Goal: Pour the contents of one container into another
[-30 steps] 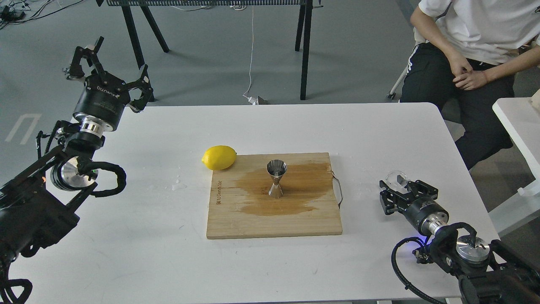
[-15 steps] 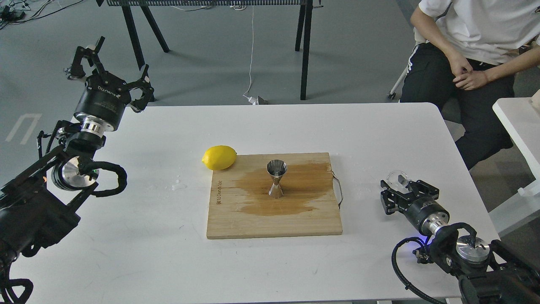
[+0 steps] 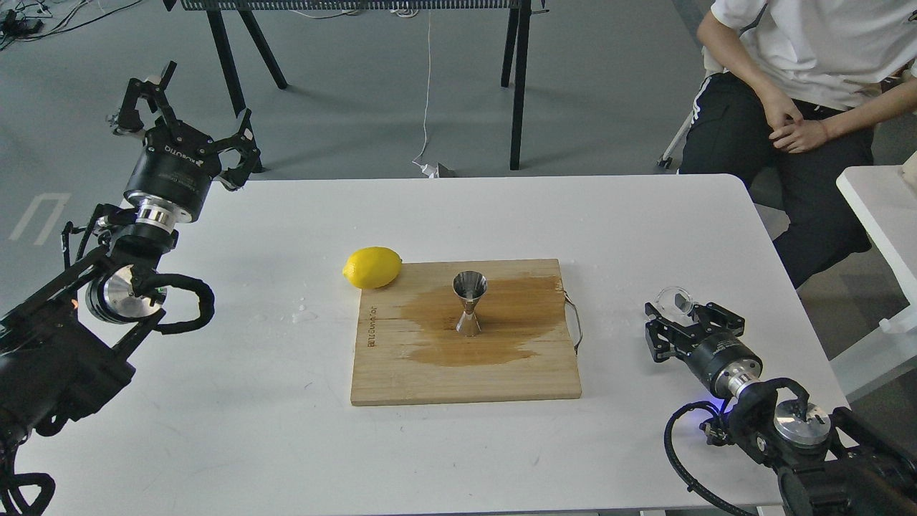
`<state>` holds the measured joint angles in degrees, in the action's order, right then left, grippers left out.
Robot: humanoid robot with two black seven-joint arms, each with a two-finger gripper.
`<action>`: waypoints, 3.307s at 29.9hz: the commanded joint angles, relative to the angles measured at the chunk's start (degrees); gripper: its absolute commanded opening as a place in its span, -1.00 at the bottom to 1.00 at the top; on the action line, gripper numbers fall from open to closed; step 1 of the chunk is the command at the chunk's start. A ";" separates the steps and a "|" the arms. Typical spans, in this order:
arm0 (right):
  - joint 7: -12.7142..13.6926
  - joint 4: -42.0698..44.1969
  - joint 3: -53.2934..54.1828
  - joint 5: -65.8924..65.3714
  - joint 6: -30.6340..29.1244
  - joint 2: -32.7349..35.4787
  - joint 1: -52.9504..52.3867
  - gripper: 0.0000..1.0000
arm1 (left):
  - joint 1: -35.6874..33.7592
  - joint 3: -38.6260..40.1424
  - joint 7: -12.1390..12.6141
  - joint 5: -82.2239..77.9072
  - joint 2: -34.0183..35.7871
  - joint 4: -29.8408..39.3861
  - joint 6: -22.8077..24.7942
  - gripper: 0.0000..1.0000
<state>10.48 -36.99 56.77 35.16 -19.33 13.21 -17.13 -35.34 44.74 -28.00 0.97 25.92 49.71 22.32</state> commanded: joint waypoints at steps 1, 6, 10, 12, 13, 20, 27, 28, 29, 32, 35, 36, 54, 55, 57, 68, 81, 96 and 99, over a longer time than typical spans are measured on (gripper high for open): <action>-0.02 0.86 0.00 -0.01 0.34 -0.03 -0.18 0.90 | -0.08 0.00 0.00 0.00 0.00 0.04 0.00 1.00; -0.02 2.44 -0.08 -0.01 0.70 -0.21 -0.89 0.93 | -0.08 0.00 0.00 0.00 0.09 0.04 0.00 1.00; -0.02 2.45 -0.08 -0.01 0.70 -0.65 -0.89 0.94 | -0.08 0.00 0.00 0.00 0.18 0.04 0.00 1.00; -0.02 2.45 -0.08 -0.01 0.70 -0.65 -0.89 0.93 | -0.08 0.00 0.00 0.00 0.27 0.04 0.00 1.00; -0.02 2.53 -0.08 -0.01 0.70 -0.65 -0.89 0.93 | -0.08 0.00 0.00 0.00 0.35 -0.05 0.00 1.00; 0.07 1.92 -0.44 -0.01 -0.36 -0.65 -0.80 0.15 | -0.08 0.00 0.00 0.00 0.44 0.04 0.00 1.00; -0.02 1.74 -0.52 -0.01 -0.18 -0.65 -0.89 0.60 | -0.08 0.00 0.00 0.00 0.53 0.04 0.00 1.00; -0.11 1.74 -0.44 -0.01 -0.10 -0.65 -0.89 0.65 | -0.08 0.00 0.00 0.00 0.53 0.04 0.00 1.00; -0.11 1.83 -0.44 -0.01 -0.01 -0.73 -0.89 0.87 | 0.00 0.00 0.00 0.00 0.53 0.04 0.00 1.00; -0.11 1.92 -0.44 -0.09 -0.01 -0.65 -0.89 0.97 | -0.08 0.00 0.00 0.00 0.53 0.04 0.00 1.00; -0.11 2.01 -0.44 -0.09 -0.10 -0.65 -0.89 0.98 | -0.08 0.00 0.00 0.00 0.44 0.04 0.00 1.00; -0.11 2.01 -0.44 -0.09 -0.10 -0.65 -0.89 0.98 | -0.08 0.00 0.00 0.00 0.44 0.04 0.00 1.00; 0.16 -3.25 -0.17 -0.09 -1.41 0.14 0.08 0.98 | -0.08 0.00 0.00 0.00 0.53 0.04 0.00 1.00; 0.16 -4.31 0.00 -0.09 -1.76 0.49 0.52 0.98 | -0.08 0.00 0.00 0.00 0.53 0.04 0.00 1.00; 0.16 -5.81 0.09 -0.09 -2.03 1.28 1.31 0.98 | -0.08 0.00 0.00 0.00 0.53 0.04 0.00 1.00; -0.63 -8.63 0.09 -0.27 -8.67 4.36 2.02 0.98 | -0.17 0.00 0.00 0.00 0.88 0.04 0.00 1.00; -15.04 -4.07 -0.43 -13.70 -8.67 8.59 -14.76 1.00 | -0.52 0.88 0.00 0.44 0.44 -2.94 0.62 1.00; -15.84 1.64 -1.23 -18.99 -8.67 3.75 -26.19 1.00 | -0.17 0.96 0.32 0.88 0.18 -6.91 3.61 1.00; -15.84 4.46 -1.49 -18.90 -8.67 2.52 -27.43 1.00 | -0.17 0.96 0.32 0.88 0.00 -6.91 3.52 1.00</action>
<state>-5.29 -34.93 55.37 16.17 -28.01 16.93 -43.46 -35.53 45.71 -27.71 1.85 26.07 42.80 25.93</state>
